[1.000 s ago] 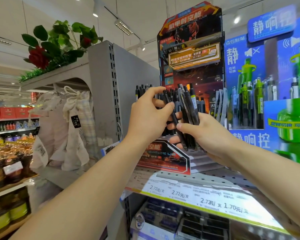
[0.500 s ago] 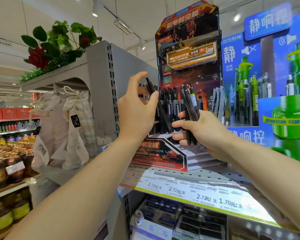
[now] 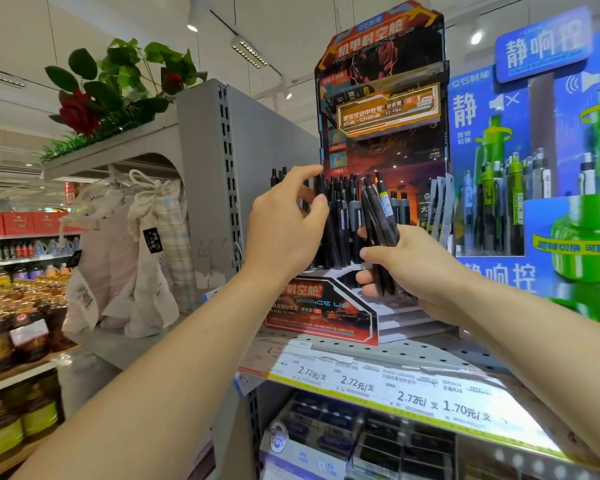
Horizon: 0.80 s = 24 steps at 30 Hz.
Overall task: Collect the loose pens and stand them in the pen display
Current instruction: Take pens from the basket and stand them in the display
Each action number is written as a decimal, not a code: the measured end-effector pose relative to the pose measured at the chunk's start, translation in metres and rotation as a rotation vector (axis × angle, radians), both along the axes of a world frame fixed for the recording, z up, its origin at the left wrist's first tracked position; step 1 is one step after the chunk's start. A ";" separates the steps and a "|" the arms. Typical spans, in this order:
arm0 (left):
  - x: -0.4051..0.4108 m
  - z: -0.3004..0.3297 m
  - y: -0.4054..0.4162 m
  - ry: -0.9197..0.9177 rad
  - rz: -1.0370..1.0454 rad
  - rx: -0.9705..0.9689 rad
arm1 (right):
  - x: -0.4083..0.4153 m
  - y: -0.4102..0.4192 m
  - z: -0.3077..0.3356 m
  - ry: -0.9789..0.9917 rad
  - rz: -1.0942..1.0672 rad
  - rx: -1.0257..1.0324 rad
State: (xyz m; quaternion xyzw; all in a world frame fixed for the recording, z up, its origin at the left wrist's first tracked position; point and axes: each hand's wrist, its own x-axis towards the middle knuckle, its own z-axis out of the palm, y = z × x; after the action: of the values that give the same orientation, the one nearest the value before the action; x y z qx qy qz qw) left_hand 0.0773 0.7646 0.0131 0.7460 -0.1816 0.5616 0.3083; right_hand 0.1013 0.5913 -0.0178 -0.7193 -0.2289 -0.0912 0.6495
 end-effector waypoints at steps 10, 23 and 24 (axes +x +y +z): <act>-0.006 0.007 -0.002 0.192 0.112 0.158 | -0.004 0.000 0.000 -0.012 0.042 0.025; -0.003 0.016 -0.006 0.363 0.214 0.331 | -0.007 -0.002 0.000 -0.026 0.101 0.066; -0.004 0.016 -0.006 0.371 0.222 0.341 | -0.007 -0.002 0.000 -0.025 0.104 0.065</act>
State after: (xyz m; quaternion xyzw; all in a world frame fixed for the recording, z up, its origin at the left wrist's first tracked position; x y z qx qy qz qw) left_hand 0.0737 0.7582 0.0286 0.8926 -0.1309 0.4070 0.1429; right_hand 0.0941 0.5889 -0.0182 -0.6840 -0.2707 -0.0737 0.6734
